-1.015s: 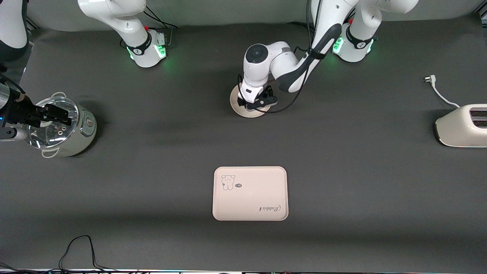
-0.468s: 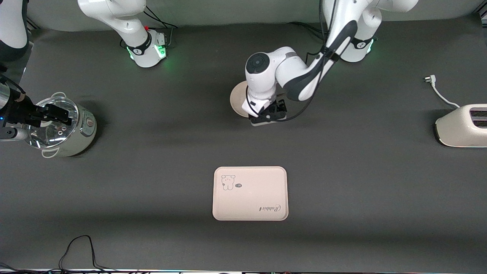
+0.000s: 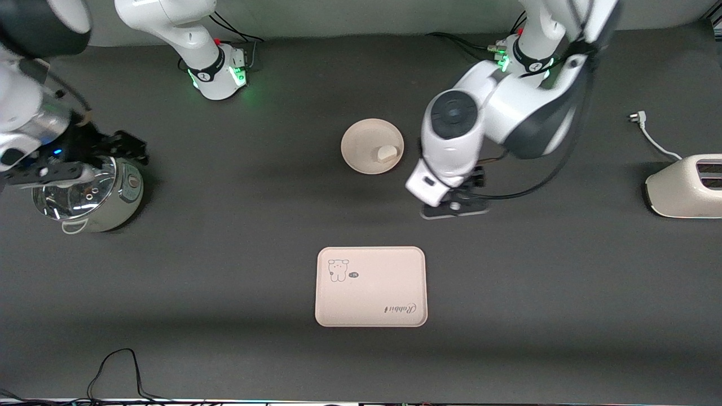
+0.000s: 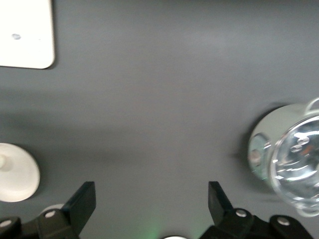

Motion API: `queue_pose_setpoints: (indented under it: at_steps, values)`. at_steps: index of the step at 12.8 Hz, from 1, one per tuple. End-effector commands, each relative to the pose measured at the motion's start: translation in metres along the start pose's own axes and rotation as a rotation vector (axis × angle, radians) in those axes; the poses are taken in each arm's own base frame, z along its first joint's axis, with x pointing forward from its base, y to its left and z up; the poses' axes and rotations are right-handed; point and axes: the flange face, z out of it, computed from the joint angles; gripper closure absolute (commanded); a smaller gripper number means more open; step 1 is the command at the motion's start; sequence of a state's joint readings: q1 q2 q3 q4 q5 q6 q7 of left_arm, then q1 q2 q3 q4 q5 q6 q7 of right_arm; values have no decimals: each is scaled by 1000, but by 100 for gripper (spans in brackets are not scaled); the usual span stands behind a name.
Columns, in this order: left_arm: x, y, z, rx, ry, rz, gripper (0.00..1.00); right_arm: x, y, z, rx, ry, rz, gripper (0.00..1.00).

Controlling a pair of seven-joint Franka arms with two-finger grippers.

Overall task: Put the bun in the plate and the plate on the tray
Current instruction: 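Release the bun onto the plate and withdraw the left gripper, then reach the right gripper to the plate rim and grasp it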

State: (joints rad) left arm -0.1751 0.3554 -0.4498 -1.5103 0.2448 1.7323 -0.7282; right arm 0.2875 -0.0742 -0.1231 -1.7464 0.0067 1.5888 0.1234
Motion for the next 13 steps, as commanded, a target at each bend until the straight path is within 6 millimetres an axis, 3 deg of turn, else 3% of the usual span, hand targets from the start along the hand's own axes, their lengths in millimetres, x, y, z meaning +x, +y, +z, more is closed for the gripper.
queue_pose_setpoints:
  at_steps: [1,5,8,9,13]
  values:
    - [23,-84,-42,-10,17,87,0,-35,-86,0,8,12,56,0]
    - [55,-235,-53,-98,-41,126,0,-83,-245,22,43,45,137,0]
    - [47,-291,-52,-81,-112,128,0,-126,-352,55,64,63,130,0]
    - [46,-302,-51,-81,-122,108,0,-139,-378,64,56,57,98,0]
    - [48,-315,-37,-81,-135,86,0,-155,-395,79,32,42,43,0]
